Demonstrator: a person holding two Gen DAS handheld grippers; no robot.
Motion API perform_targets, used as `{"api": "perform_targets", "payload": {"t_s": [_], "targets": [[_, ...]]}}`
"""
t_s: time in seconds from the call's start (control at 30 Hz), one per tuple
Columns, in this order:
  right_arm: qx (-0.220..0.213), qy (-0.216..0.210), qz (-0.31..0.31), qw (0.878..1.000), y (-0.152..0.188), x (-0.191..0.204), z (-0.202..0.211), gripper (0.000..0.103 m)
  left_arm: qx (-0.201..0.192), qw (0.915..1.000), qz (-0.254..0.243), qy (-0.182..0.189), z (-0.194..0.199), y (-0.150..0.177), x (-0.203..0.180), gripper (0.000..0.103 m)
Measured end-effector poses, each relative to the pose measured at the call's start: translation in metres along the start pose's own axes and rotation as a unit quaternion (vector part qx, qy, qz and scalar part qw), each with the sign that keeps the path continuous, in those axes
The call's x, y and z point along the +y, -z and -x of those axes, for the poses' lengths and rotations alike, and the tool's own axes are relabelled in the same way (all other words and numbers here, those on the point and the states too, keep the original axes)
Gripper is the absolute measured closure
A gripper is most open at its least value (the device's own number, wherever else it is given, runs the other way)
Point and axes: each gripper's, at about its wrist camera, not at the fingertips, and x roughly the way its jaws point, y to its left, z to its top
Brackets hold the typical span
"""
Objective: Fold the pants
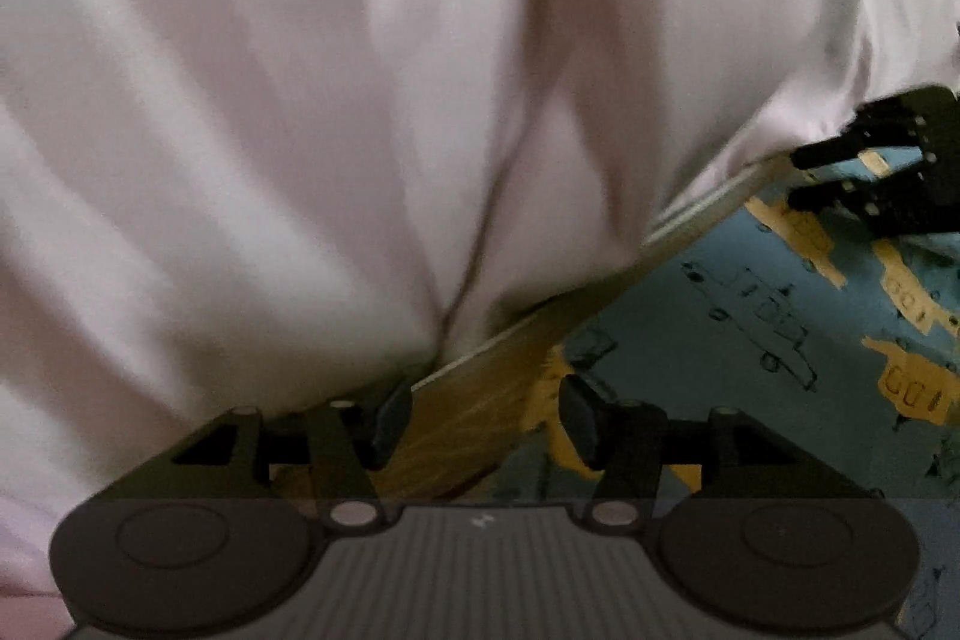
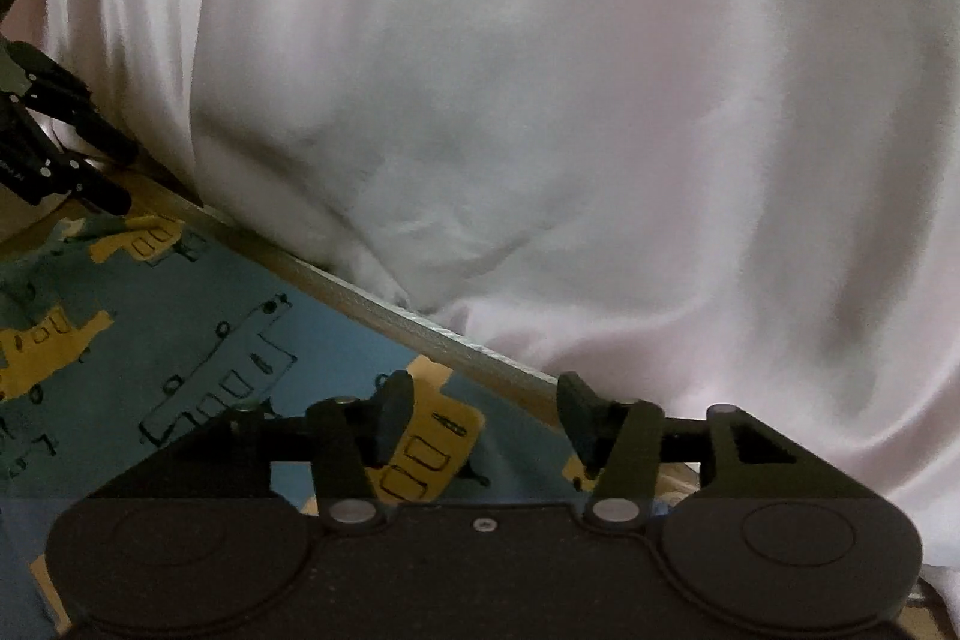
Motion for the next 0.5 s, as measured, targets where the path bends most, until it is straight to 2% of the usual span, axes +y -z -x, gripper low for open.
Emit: {"api": "perform_targets", "payload": {"t_s": [0.13, 0.23, 0.33, 0.37, 0.43, 0.47, 0.5], "targets": [[0.009, -0.008, 0.017, 1.000, -0.004, 0.005, -0.004, 0.039, 0.015, 0.9994, 0.020, 0.024, 0.003, 0.003, 0.009, 0.042], [0.031, -0.018, 0.008, 0.999, -0.008, 0.007, -0.018, 0.040, 0.040, 0.9981, 0.021, 0.041, -0.003, 0.006, 0.007, 0.044], [0.045, -0.024, 0.002, 0.999, -0.010, 0.005, -0.022, 0.045, 0.063, 0.9951, 0.041, 0.064, -0.008, 0.005, 0.006, 0.050], [0.050, -0.031, -0.009, 0.998, -0.011, 0.003, -0.023, 0.056, 0.067, 0.9950, 0.043, 0.060, -0.008, 0.005, 0.005, 0.053], [0.056, -0.041, -0.026, 0.997, -0.013, 0.001, -0.023, 0.069, 0.074, 0.9956, 0.034, 0.045, -0.015, 0.003, 0.000, 0.070], [0.059, -0.039, -0.024, 0.997, -0.014, 0.002, -0.023, 0.081, 0.075, 0.9959, 0.027, 0.043, -0.016, 0.001, -0.002, 0.077], [0.061, -0.041, -0.023, 0.997, -0.014, 0.002, -0.022, 0.090, 0.080, 0.9951, 0.026, 0.051, -0.016, 0.000, -0.004, 0.089]]}}
